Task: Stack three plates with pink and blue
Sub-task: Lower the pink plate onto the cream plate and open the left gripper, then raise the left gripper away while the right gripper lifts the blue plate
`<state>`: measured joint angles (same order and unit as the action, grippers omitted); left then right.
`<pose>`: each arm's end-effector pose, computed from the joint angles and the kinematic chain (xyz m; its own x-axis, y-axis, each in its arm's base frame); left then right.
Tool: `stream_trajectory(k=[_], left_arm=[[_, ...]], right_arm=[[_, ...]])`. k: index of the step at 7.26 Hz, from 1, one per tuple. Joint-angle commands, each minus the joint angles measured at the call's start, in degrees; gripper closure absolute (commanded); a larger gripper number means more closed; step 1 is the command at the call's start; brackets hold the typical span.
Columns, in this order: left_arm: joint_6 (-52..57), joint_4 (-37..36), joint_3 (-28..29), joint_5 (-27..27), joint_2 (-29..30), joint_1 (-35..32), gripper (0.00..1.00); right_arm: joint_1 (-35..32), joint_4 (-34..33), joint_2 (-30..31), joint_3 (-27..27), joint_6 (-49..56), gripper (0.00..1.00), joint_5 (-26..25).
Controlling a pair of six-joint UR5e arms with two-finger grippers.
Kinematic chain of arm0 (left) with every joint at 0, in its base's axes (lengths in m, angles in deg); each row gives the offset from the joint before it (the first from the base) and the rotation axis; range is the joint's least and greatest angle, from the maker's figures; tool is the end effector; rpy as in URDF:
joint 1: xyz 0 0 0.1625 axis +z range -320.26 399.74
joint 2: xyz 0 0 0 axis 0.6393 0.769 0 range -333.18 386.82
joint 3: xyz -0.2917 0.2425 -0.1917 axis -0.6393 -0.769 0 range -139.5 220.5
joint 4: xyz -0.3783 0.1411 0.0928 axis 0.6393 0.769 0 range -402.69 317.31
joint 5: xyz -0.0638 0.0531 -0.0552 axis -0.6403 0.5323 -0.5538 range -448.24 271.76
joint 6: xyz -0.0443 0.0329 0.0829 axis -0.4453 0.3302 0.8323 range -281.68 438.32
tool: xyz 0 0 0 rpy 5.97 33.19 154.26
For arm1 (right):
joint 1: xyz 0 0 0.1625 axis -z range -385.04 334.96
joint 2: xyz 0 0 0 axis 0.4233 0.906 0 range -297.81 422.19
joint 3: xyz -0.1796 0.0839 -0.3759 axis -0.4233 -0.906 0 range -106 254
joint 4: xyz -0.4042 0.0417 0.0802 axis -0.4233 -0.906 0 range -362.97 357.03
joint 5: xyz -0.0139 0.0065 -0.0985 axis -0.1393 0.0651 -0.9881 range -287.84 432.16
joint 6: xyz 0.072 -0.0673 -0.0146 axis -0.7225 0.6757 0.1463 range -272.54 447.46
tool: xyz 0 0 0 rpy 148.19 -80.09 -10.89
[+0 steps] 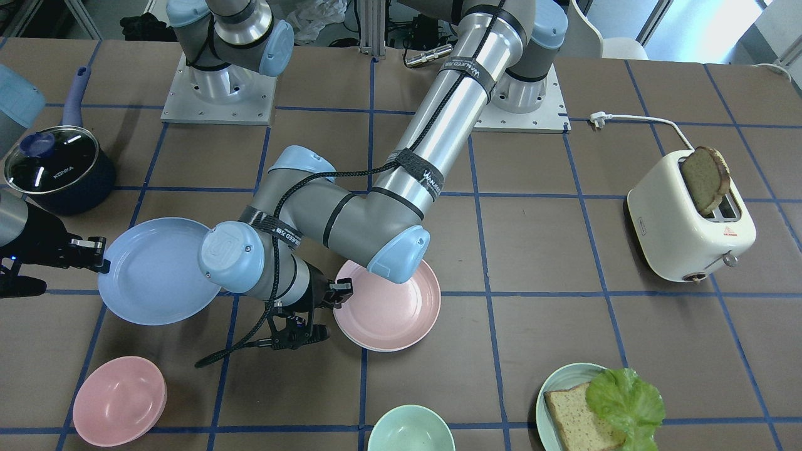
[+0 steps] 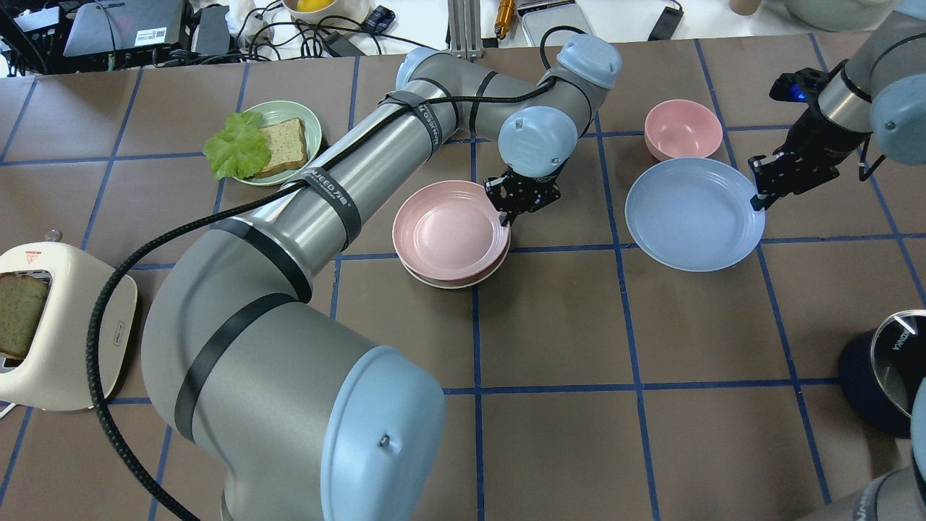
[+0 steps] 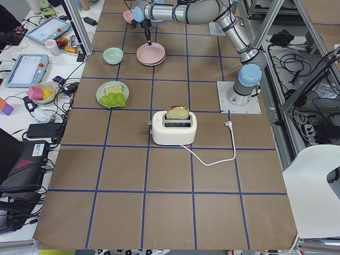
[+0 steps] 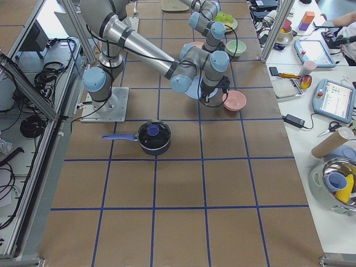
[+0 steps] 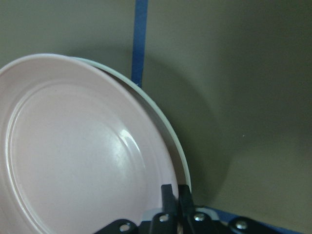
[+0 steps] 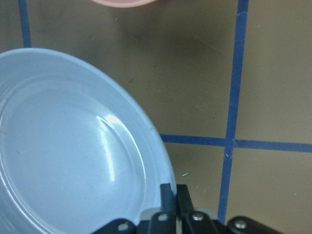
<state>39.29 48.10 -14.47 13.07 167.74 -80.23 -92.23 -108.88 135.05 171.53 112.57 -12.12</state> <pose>-0.4855 -0.6143 0.2008 -0.9394 -0.1041 -0.3268 -0.1455 0.9838 0.1048 -0.0871 -0.5764 0.2917 -0.9878 -0.0245 -0.1538 -0.0396 0.9946 0.0962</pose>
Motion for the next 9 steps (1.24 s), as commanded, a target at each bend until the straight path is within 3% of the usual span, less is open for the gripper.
stream_trajectory(k=[1,2,7,9], left_arm=[[0.0,0.0,0.04,-0.4,-0.03,0.0,0.11],[-0.09,0.43,-0.05,-0.41,-0.12,0.0,0.0],[1.4,7.54,4.59,0.3,-5.82,1.4,0.0],[5.43,8.78,5.05,0.12,-9.68,4.64,0.0]], right_arm=[[-0.05,-0.08,0.18,-0.07,-0.05,1.0,-0.17],[-0.05,-0.08,0.09,0.02,-0.23,1.0,0.0],[-5.57,-0.52,1.67,0.02,-3.04,1.0,-0.44],[-10.39,-1.66,0.97,-0.06,-10.55,1.0,-0.18]])
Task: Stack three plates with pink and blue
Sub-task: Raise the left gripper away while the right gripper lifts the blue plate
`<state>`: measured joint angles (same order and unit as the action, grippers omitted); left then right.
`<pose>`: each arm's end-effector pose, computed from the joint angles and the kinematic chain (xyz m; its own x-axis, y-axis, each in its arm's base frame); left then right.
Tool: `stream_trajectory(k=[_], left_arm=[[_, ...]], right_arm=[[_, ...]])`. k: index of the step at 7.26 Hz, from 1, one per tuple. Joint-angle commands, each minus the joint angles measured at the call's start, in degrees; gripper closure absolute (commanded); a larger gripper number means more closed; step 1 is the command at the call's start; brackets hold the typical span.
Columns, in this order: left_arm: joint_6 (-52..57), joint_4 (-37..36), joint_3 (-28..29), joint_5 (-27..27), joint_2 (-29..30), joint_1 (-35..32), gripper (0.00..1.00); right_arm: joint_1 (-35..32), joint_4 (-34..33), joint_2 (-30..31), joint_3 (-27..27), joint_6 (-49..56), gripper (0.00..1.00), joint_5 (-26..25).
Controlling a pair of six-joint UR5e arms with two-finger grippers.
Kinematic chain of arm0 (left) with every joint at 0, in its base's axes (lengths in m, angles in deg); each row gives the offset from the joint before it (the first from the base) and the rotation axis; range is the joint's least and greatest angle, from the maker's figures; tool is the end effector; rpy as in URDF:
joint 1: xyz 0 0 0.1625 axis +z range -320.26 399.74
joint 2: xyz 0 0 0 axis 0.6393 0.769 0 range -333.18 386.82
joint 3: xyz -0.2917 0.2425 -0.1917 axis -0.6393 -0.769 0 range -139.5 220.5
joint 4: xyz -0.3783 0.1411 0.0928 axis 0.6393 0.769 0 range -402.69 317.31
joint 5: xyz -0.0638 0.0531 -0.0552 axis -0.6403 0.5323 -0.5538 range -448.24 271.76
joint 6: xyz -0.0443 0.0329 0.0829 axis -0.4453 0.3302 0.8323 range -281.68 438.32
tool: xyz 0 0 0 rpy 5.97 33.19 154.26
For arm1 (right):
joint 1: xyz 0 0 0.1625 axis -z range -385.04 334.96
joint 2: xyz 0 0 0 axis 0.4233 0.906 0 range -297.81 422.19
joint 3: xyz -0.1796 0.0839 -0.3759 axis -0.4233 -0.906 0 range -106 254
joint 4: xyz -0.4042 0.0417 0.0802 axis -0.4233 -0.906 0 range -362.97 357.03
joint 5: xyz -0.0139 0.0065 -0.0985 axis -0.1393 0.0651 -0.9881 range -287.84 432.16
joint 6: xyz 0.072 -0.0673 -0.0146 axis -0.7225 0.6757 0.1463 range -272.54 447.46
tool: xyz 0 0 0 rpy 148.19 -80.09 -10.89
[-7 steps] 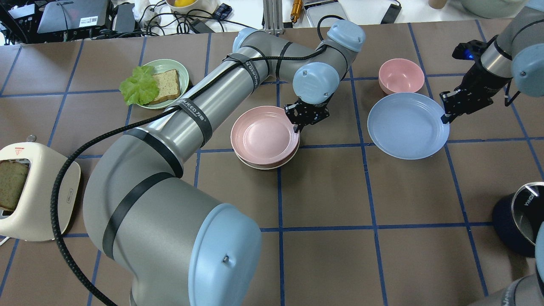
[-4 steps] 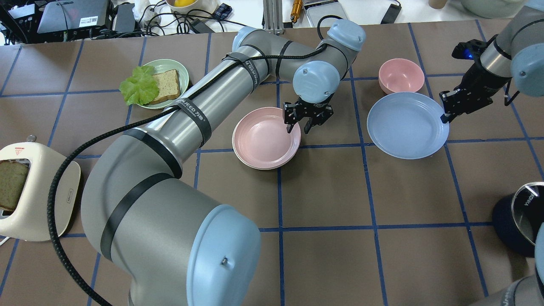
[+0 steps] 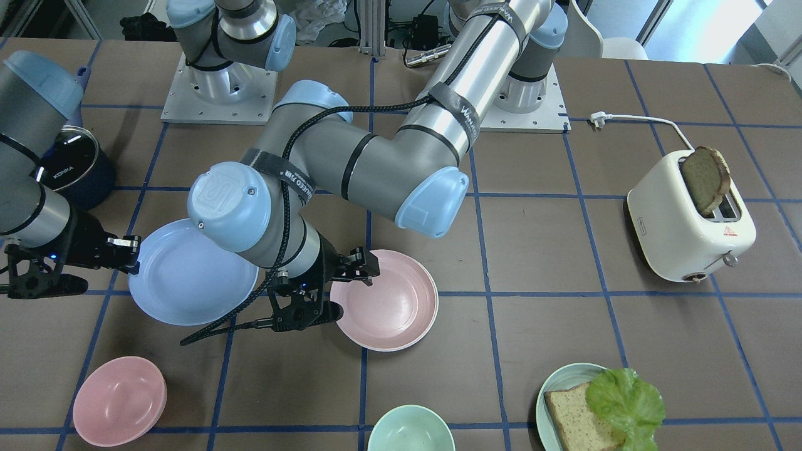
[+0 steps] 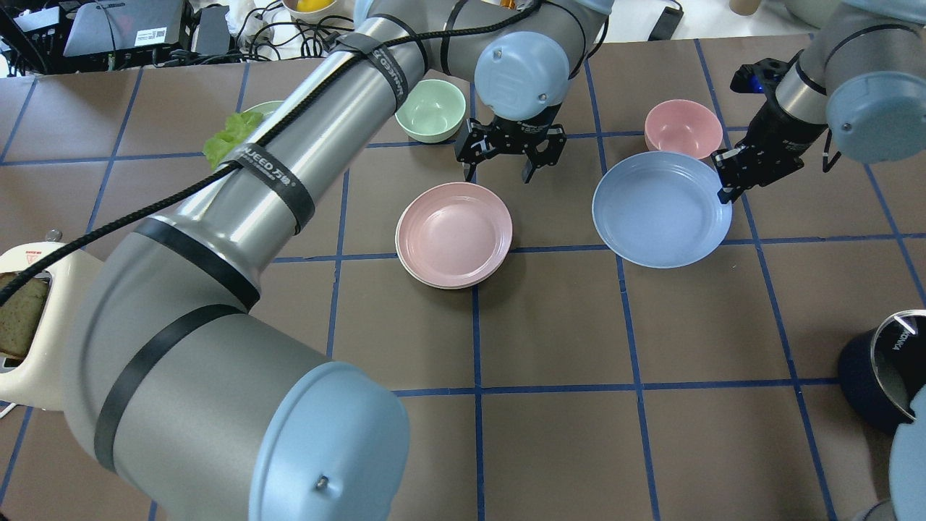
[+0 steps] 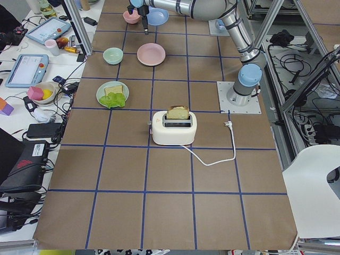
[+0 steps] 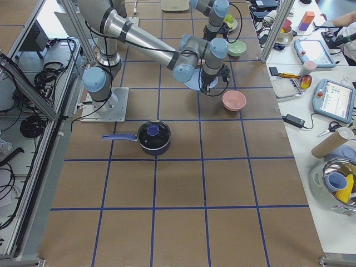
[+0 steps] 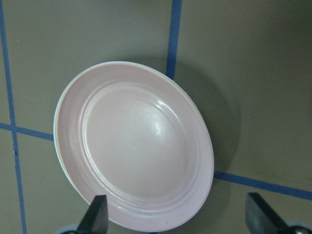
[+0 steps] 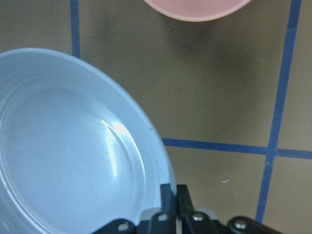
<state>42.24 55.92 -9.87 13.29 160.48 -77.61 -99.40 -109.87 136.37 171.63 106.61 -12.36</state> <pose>-0.4501 -0.6235 0.3253 -0.9511 -0.1151 -0.2866 -0.1384 0.9884 0.0621 -0.0144 -0.5810 0.3054 -0.9906 -0.0502 -0.1270 -0.0603 0.9952 0.0767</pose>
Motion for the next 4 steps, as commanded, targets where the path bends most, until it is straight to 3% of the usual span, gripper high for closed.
stream_trajectory(k=[1,4], left_arm=[[4.07,1.66,0.36,-0.1,-4.35,3.25,0.0],[7.07,5.26,-0.25,-0.1,-9.02,5.19,0.0]], right_arm=[[-6.56,-1.28,-0.35,-0.16,-7.17,1.0,-0.12],[-15.01,-5.94,-1.76,-0.51,-18.67,1.0,0.85]])
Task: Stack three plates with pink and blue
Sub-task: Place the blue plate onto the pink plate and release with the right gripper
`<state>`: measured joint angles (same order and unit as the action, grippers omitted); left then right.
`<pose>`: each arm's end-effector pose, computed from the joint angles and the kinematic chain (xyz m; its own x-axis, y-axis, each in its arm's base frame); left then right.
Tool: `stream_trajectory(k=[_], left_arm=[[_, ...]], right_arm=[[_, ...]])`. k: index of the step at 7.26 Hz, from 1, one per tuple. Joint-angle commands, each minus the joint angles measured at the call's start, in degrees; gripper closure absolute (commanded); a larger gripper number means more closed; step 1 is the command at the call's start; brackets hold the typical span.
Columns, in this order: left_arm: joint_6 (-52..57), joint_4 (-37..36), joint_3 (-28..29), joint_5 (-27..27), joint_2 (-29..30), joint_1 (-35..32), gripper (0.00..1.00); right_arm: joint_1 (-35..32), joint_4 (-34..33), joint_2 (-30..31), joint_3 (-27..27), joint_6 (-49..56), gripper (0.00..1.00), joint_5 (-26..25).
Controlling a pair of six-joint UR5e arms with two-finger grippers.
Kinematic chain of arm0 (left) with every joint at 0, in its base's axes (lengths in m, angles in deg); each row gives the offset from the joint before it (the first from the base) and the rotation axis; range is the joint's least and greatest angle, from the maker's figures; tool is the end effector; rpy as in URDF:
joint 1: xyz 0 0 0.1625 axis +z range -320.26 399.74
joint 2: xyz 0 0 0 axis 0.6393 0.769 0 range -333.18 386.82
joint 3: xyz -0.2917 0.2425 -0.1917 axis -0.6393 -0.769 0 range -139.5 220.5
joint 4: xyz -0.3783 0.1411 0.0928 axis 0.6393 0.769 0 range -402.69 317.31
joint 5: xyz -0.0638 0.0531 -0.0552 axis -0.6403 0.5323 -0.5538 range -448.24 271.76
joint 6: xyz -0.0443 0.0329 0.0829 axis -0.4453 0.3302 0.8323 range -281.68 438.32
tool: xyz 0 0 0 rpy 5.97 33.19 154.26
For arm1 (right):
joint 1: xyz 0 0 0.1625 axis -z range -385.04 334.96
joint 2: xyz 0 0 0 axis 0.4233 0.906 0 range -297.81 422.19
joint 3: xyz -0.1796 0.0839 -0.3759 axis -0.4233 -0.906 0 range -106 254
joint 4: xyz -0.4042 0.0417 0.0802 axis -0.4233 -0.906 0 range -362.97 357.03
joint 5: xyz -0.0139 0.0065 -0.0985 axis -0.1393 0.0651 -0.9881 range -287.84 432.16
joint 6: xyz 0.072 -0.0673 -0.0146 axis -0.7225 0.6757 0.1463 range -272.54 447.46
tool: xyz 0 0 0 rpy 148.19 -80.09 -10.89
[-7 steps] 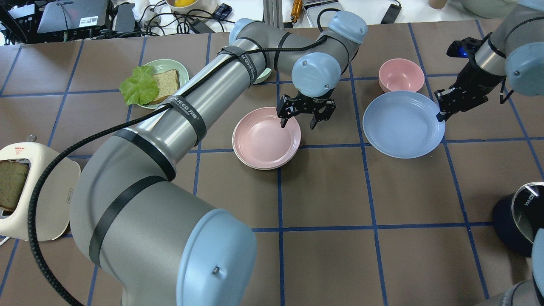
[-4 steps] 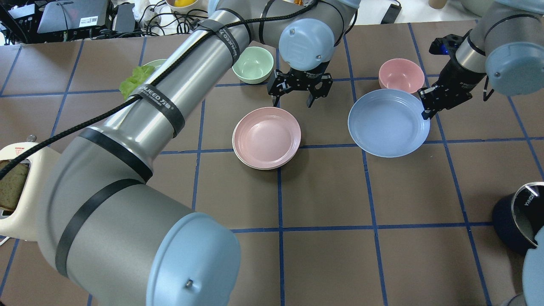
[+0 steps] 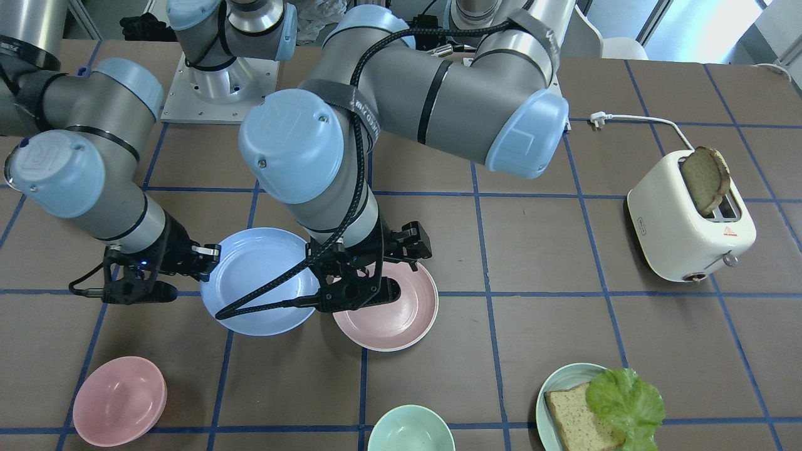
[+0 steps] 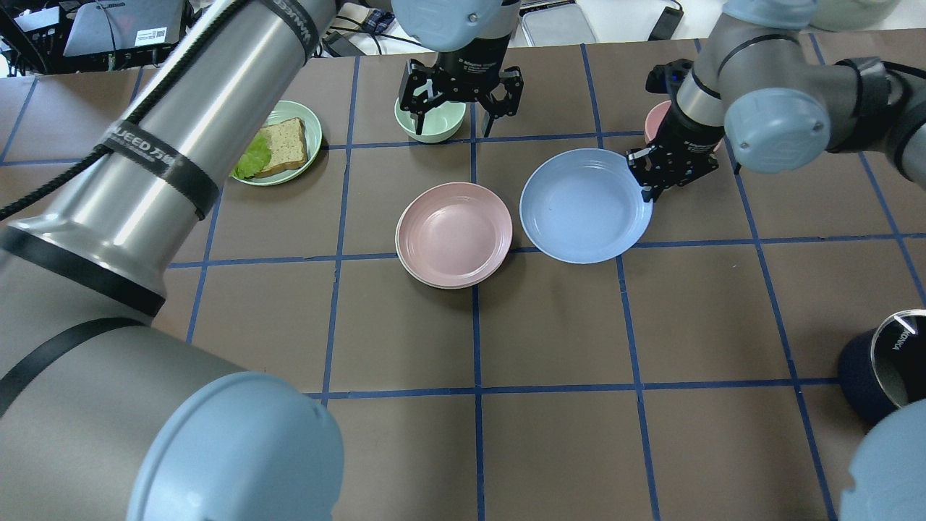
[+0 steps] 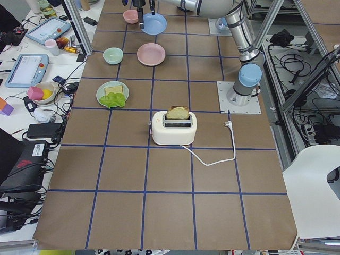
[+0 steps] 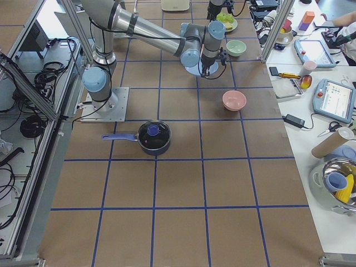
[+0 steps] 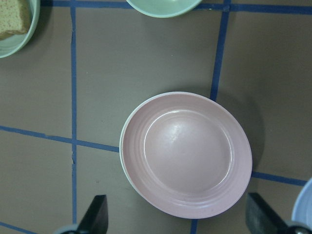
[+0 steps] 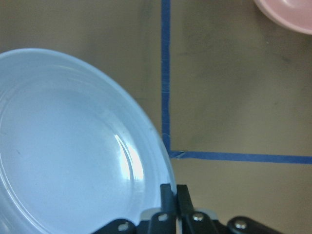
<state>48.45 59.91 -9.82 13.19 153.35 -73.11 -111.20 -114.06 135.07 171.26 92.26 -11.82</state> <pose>-0.3869 -0.6259 0.4128 -0.9631 -0.0966 -0.2513 -0.1114 0.9928 0.0452 0.1048 -0.5845 0.3021 -0.9940 -0.0108 -0.1091 -0.0162 0.9987 0.0485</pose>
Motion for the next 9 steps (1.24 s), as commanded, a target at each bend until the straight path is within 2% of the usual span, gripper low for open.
stream_trajectory(k=[1,5,9], left_arm=[[1.9,1.63,-0.56,0.0,-3.03,1.05,0.0],[2.62,2.95,-6.09,-0.17,-9.97,1.93,0.02],[3.14,2.16,-15.84,-0.53,-17.18,4.03,0.05]], right_arm=[[-5.49,-5.15,-1.33,-0.06,-8.53,1.0,-0.21],[-14.82,-6.68,-5.54,-4.44,-23.4,1.0,-0.75],[-16.14,-6.85,-7.75,-4.54,-25.36,1.0,-0.57]])
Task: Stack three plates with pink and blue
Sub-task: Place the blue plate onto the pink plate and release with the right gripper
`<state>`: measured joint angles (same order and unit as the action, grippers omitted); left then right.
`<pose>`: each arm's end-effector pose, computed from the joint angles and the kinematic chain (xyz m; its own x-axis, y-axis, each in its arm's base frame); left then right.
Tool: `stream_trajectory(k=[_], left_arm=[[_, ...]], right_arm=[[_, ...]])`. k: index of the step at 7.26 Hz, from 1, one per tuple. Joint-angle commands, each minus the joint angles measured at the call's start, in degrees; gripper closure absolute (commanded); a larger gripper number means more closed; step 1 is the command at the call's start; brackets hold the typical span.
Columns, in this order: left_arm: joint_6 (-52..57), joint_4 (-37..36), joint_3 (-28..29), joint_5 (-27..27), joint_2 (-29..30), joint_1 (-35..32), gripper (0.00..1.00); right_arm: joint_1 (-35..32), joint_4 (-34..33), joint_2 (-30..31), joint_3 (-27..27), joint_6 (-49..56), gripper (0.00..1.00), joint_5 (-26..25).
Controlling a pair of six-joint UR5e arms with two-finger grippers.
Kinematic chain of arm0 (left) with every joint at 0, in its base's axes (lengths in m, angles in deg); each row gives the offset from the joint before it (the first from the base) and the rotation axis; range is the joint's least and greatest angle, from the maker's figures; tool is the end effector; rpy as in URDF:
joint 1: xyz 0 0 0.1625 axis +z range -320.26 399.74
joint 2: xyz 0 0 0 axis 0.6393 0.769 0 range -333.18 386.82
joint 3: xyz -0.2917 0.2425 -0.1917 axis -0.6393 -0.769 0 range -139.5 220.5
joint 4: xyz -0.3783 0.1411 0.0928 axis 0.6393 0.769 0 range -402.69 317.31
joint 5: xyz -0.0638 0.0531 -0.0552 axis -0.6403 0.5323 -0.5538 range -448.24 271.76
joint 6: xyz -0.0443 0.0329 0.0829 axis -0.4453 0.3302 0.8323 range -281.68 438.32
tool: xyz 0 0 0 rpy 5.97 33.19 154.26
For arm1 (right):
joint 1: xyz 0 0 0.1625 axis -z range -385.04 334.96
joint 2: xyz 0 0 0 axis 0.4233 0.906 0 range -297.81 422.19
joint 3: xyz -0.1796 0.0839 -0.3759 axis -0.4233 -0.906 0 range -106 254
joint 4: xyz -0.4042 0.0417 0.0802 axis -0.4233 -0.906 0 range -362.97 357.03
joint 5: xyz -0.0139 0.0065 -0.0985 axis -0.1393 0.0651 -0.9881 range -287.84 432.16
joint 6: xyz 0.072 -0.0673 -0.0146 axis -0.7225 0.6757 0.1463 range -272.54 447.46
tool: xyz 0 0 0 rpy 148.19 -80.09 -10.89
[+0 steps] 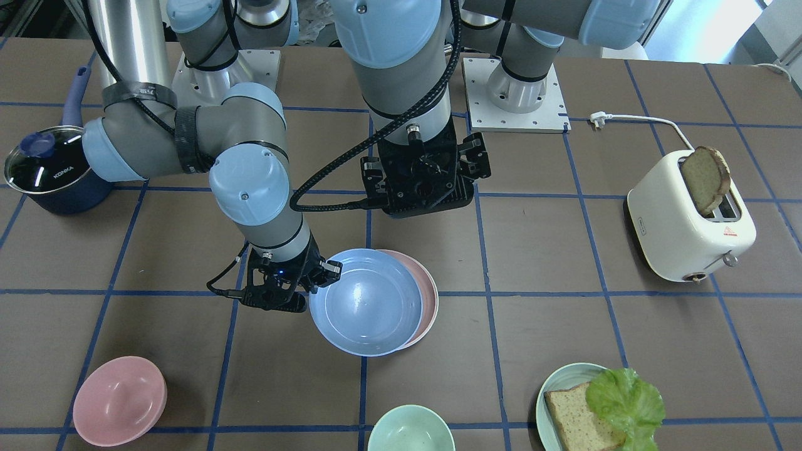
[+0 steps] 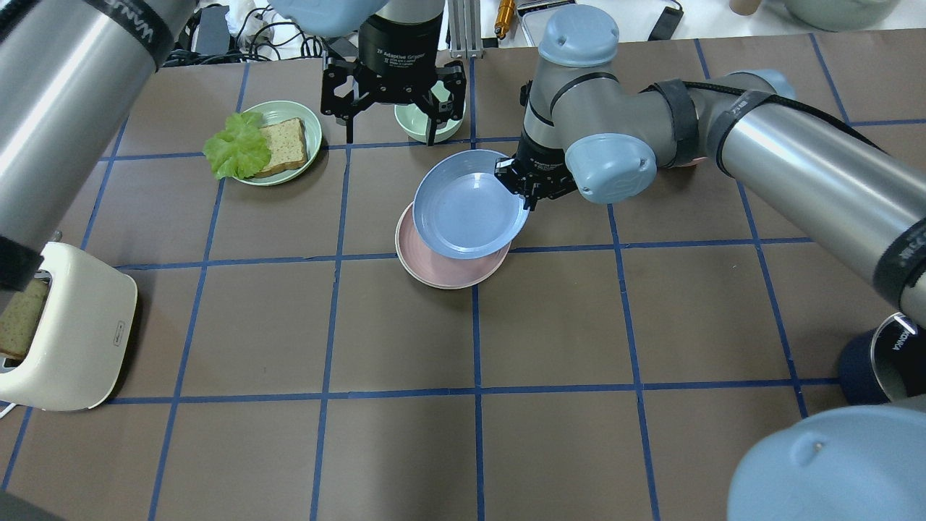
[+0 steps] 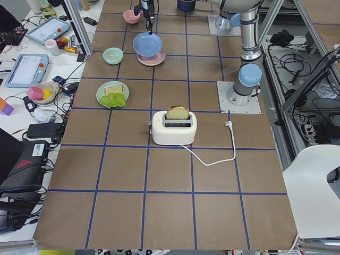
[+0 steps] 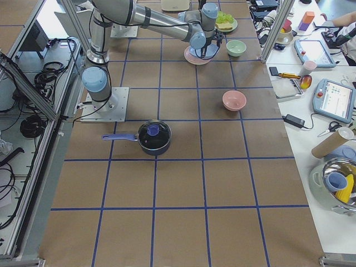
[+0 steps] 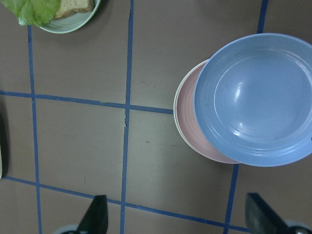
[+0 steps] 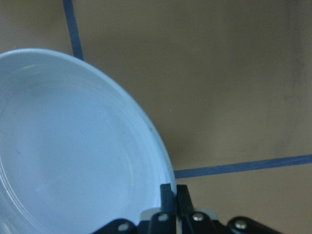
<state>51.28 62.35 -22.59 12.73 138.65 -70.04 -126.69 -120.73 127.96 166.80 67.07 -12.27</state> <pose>-0.3208 -0.5542 0.4782 -0.9644 -0.0978 -0.2456 -0.1180 0.9906 0.0690 0.2661 -0.5830 0.2739 -0.9838 0.1519 -0.0954 0.1504 0.9884 0.0219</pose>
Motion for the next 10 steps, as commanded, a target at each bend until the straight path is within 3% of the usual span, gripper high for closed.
stream_trajectory(k=[1,2,5,6,8,10], left_arm=[[1.1,-0.37,-5.19,-0.07,-4.15,1.58,0.06],[1.2,-0.63,-6.86,-0.16,-5.56,2.28,0.06],[4.07,-2.56,-10.56,-0.25,-7.68,3.95,0.06],[4.53,-4.05,-12.48,-0.42,-8.64,4.66,0.06],[6.37,-8.87,-18.01,-0.42,-11.19,5.19,0.06],[8.13,-9.25,-19.97,-3.73,-13.91,6.94,0.06]], right_arm=[[-1.27,-0.27,-0.99,-0.08,-0.17,1.0,0.41],[-1.36,-0.27,-1.17,-0.08,-0.08,0.99,0.5],[-1.19,-0.8,-1.44,-0.69,0.88,0.24,-0.2],[-0.49,-1.59,-1.52,-3.92,2.8,0.21,-0.37],[3.26,12.3,-1.52,-14.44,9.03,0.17,-1.07],[7.24,18.69,3.62,-15.9,13.27,0.0,-1.86]])
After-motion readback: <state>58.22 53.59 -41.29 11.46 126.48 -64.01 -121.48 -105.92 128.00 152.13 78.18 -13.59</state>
